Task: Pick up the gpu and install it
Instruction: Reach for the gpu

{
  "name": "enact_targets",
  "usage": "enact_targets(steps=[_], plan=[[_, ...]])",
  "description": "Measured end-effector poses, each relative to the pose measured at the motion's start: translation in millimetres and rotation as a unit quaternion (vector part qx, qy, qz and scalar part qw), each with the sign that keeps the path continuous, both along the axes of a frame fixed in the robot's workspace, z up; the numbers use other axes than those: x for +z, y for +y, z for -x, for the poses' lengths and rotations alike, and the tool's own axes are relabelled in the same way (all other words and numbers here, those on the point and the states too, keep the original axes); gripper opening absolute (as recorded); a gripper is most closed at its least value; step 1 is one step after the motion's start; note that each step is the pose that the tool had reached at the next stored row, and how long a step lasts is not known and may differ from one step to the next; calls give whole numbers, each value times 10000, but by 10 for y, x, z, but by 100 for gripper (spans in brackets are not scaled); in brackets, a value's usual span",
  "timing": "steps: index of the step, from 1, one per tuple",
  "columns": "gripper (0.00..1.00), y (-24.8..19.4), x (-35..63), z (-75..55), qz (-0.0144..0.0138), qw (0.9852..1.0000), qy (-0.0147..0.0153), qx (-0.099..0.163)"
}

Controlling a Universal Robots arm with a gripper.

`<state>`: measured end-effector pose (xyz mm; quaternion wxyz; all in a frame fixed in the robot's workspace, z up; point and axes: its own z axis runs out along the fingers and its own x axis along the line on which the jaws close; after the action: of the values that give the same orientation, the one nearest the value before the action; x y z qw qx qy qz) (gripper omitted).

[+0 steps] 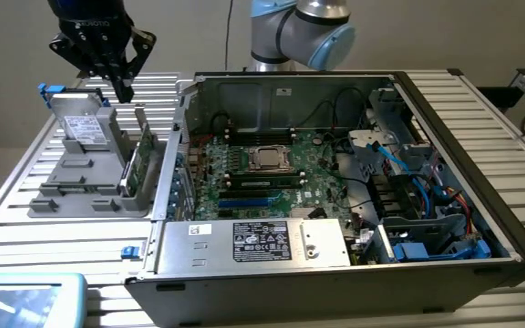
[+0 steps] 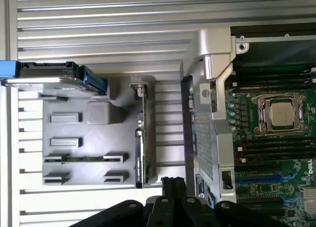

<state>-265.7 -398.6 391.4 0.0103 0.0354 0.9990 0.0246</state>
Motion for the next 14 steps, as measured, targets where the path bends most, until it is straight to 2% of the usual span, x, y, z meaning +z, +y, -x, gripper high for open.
enact_targets(steps=[3,7,9,12,14], plan=[[12,11,-13,130,-1,10000,-1,0],[12,118,-35,174,0,10000,0,0],[12,147,-41,214,-1,10000,-1,0],[12,158,-49,296,0,10000,-1,0],[12,158,-50,298,-1,10000,0,0]])
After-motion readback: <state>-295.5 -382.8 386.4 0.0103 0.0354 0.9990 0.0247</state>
